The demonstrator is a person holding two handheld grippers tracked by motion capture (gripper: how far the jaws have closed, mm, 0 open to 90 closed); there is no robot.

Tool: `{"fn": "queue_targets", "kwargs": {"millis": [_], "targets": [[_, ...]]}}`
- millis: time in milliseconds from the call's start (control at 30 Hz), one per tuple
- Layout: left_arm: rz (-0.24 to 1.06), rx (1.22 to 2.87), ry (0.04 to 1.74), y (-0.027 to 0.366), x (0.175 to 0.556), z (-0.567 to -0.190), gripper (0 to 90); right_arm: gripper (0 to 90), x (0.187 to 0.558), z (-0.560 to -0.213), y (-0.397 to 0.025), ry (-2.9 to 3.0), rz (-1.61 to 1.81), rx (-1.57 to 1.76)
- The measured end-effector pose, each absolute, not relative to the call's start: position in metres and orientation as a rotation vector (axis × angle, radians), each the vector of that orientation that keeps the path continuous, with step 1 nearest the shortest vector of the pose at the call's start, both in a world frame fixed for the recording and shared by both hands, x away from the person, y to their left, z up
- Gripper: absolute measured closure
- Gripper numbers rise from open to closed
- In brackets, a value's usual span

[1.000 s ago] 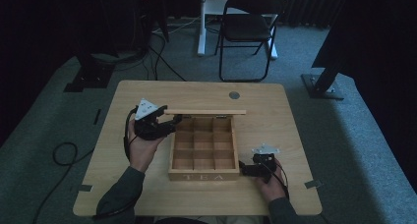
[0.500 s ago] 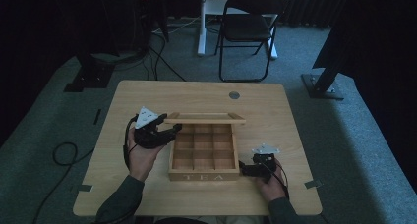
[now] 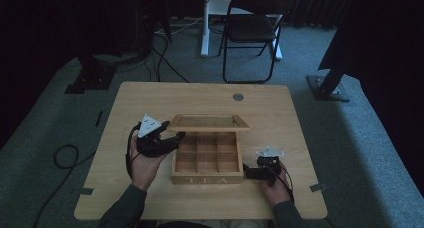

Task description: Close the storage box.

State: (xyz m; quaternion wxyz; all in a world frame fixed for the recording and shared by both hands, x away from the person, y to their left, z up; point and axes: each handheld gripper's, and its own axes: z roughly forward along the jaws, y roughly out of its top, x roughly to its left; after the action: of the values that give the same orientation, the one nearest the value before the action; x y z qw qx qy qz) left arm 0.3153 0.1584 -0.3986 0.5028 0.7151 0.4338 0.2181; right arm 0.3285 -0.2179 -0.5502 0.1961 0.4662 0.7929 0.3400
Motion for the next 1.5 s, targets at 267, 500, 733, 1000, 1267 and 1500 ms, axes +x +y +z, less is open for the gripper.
{"fn": "queue_targets", "kwargs": {"millis": [267, 500, 733, 1000, 1267, 1500], "targets": [[0.536, 1.726, 1.049, 0.158, 0.31, -0.403, 34.0, 11.7, 0.329, -0.55, -0.218, 2.219, 0.952, 1.304], [0.54, 1.731, 1.051, 0.157, 0.306, -0.406, 33.9, 11.7, 0.329, -0.55, -0.218, 2.219, 0.952, 1.302], [0.551, 1.736, 1.053, 0.156, 0.302, -0.408, 33.8, 11.7, 0.329, -0.55, -0.218, 2.219, 0.952, 1.301], [0.542, 1.728, 1.064, 0.156, 0.299, -0.411, 33.8, 11.7, 0.329, -0.55, -0.218, 2.219, 0.952, 1.303], [0.533, 1.73, 1.075, 0.156, 0.296, -0.415, 33.7, 11.7, 0.33, -0.55, -0.217, 2.22, 0.955, 1.299], [0.526, 1.728, 1.083, 0.156, 0.293, -0.419, 33.7, 11.7, 0.333, -0.55, -0.214, 2.227, 0.956, 1.295]]}}
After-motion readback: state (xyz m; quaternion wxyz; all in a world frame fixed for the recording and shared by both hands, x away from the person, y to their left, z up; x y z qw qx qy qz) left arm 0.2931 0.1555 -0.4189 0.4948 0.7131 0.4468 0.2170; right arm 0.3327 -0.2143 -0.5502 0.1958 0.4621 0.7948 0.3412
